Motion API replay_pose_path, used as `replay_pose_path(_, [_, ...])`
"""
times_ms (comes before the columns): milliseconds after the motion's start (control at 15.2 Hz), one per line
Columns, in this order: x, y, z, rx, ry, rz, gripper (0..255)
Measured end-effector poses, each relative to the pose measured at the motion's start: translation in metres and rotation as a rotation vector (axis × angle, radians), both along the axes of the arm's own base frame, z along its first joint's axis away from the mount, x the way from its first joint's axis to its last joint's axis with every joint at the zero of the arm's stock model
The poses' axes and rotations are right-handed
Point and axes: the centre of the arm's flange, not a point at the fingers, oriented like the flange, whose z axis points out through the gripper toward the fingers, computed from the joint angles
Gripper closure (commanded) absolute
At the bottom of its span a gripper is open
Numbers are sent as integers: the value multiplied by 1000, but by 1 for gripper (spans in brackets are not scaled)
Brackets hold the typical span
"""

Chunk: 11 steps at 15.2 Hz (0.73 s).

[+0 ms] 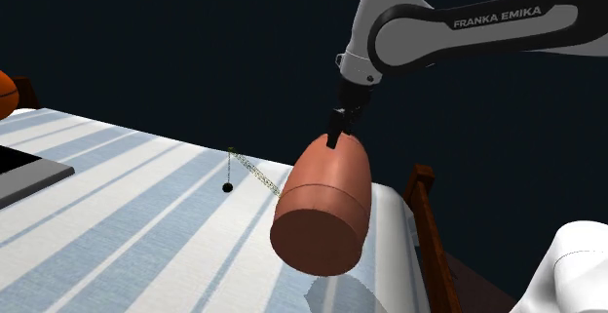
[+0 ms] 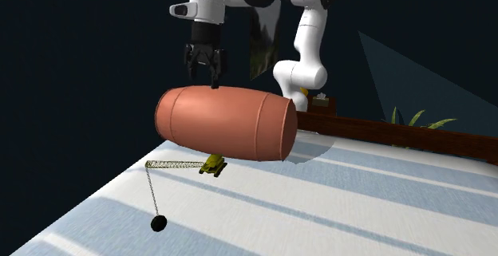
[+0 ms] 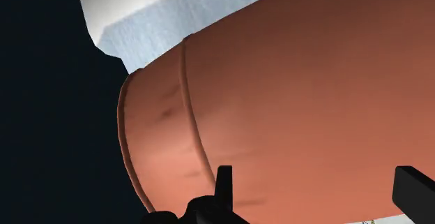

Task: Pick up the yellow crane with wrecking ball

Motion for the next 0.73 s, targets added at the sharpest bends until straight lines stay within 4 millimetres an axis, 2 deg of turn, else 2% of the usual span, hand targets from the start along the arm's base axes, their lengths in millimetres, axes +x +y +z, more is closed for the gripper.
replay_pose_path(198, [18, 24, 8, 25, -79, 68, 0])
replay_pose_path(264, [27, 40, 9, 30, -135, 93, 0])
replay_pose_path(396, [73, 56, -14, 57, -252, 145, 0])
replay_pose_path(462, [80, 70, -19, 74, -269, 166, 0])
replay_pose_path(528, [89, 80, -30, 71, -216, 188, 0])
replay_pose_path(594, [88, 86, -55, 60, -136, 208, 0])
replay_pose_path(726, [91, 100, -85, 44, -15, 250, 0])
